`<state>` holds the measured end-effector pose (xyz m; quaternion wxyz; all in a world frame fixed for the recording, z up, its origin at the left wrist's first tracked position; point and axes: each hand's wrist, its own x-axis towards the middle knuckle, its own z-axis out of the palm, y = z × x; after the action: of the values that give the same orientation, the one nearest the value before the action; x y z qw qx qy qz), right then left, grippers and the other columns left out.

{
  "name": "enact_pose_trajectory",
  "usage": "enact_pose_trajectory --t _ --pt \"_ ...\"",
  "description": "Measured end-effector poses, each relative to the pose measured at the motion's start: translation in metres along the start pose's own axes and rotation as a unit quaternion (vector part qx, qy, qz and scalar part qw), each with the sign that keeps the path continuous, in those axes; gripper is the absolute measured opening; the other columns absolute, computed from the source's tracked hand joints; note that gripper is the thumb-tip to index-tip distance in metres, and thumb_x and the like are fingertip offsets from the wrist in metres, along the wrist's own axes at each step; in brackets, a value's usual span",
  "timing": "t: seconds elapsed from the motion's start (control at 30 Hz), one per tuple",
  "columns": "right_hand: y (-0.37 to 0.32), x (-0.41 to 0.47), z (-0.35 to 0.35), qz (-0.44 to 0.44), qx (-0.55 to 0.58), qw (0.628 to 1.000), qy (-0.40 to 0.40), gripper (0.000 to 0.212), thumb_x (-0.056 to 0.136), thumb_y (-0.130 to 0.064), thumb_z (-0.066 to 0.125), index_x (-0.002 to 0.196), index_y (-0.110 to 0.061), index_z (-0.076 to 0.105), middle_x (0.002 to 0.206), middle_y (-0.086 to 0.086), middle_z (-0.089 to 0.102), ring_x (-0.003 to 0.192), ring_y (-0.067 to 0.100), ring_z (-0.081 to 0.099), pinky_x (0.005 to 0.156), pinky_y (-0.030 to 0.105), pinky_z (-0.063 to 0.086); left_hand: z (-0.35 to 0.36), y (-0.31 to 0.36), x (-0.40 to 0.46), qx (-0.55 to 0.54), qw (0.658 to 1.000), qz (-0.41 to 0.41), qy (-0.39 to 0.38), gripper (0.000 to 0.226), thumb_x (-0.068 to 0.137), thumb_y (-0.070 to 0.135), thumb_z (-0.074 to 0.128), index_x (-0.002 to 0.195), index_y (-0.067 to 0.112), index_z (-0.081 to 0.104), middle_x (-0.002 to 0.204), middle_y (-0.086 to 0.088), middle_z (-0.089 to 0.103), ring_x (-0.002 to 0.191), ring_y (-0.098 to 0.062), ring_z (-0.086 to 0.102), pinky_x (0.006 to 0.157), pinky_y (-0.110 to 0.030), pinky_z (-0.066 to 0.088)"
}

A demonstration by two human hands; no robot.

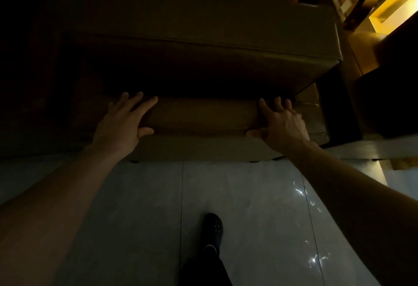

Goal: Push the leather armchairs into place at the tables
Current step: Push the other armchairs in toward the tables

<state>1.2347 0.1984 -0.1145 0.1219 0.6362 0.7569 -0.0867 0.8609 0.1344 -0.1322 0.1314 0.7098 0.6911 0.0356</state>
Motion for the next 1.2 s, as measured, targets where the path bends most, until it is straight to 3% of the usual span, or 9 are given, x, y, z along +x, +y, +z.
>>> enact_pose_trajectory --t 0.37,0.87,1.2 --pt "-0.004 -0.008 0.007 0.006 0.038 0.999 0.034 0.098 0.083 -0.072 0.055 0.158 -0.029 0.009 0.164 0.018 0.010 0.150 0.043 0.004 0.114 0.069 0.018 0.001 0.006 -0.002 0.013 1.000 -0.020 0.010 0.079 0.090 0.039 0.063 0.154 0.037 0.016 0.163 -0.005 0.014 0.149 -0.032 0.006 0.119 -0.055 0.009" --pt "-0.005 -0.006 0.002 0.000 -0.003 1.000 0.027 0.099 0.081 -0.076 0.052 0.157 -0.028 0.011 0.161 0.021 0.016 0.147 0.045 0.012 0.108 0.070 0.030 -0.001 0.004 0.002 0.016 1.000 -0.024 -0.009 0.081 0.089 0.038 0.066 0.154 0.039 0.016 0.163 -0.004 0.015 0.149 -0.033 0.006 0.118 -0.058 0.013" --pt "-0.006 -0.006 -0.002 0.006 -0.003 1.000 0.002 0.101 0.082 -0.076 0.050 0.158 -0.029 0.002 0.163 0.020 0.007 0.149 0.045 0.005 0.112 0.070 0.024 -0.008 0.013 0.007 0.005 0.998 -0.058 -0.027 0.085 0.085 0.032 0.072 0.152 0.039 0.020 0.163 -0.004 0.018 0.149 -0.032 0.009 0.119 -0.056 0.012"
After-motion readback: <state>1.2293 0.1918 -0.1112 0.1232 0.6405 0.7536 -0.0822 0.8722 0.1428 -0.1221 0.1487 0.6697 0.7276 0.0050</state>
